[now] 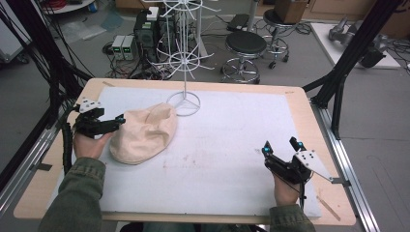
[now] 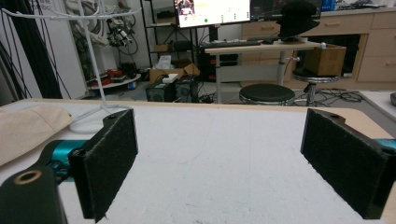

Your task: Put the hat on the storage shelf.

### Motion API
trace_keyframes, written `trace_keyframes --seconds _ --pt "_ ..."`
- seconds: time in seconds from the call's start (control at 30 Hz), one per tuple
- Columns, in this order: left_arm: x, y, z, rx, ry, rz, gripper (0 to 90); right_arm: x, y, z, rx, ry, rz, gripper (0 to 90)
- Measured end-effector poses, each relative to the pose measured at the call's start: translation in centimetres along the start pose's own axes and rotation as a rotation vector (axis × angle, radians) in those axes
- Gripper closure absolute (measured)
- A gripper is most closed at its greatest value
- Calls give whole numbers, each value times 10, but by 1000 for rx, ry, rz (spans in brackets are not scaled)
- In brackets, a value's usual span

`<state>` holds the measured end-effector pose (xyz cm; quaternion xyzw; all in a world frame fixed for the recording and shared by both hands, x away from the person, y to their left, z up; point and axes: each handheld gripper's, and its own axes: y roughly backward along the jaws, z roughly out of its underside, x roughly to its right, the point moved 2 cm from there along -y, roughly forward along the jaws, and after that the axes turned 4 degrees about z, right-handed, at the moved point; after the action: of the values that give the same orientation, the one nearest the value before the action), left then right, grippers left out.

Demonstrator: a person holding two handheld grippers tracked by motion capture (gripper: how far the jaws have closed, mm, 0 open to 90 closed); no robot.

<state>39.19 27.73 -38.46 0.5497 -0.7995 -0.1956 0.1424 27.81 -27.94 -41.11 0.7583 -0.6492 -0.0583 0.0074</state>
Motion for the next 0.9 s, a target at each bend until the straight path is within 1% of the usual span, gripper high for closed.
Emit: trace_keyframes --seconds 0.07,0.1,0.13,0.23,0.33,0.43,0.47,0.6,0.67,0.7,0.73,0.77,0.83,0.9 --pt "0 -6 -3 -26 -7 -3 231 0 0 0 0 3 -1 102" --pt "0 -6 -3 -26 -7 -3 231 0 0 0 0 3 -2 102" --pt "-1 -10 -3 -39 -3 -10 231 0 0 0 0 2 -2 102" --pt "-4 -14 -2 -48 9 -10 232 0 0 0 0 2 -5 102" --pt "-7 -18 -1 -55 15 2 235 0 0 0 -3 0 -6 102" --pt "-9 -23 0 -65 22 12 243 0 0 0 0 8 -12 102" --pt "-11 -29 -1 -79 33 28 244 0 0 0 -1 9 -12 102" --pt "-9 -42 -3 -123 17 60 246 -1 0 0 -2 5 -17 102" --pt "-8 -50 -5 -158 7 61 243 0 0 0 -4 0 -25 102" --pt "-8 -50 -5 -158 7 61 242 0 -1 0 -2 3 -27 102" --pt "-7 -56 -7 -186 4 71 242 0 0 0 -6 -3 -26 102" --pt "-7 -56 -7 -186 4 71 242 0 0 0 -5 0 -29 102" --pt "-4 -63 -9 -194 9 84 245 0 0 0 -10 -7 -31 102" --pt "-3 -68 -9 -230 -20 76 240 0 0 0 -10 -3 -28 102"
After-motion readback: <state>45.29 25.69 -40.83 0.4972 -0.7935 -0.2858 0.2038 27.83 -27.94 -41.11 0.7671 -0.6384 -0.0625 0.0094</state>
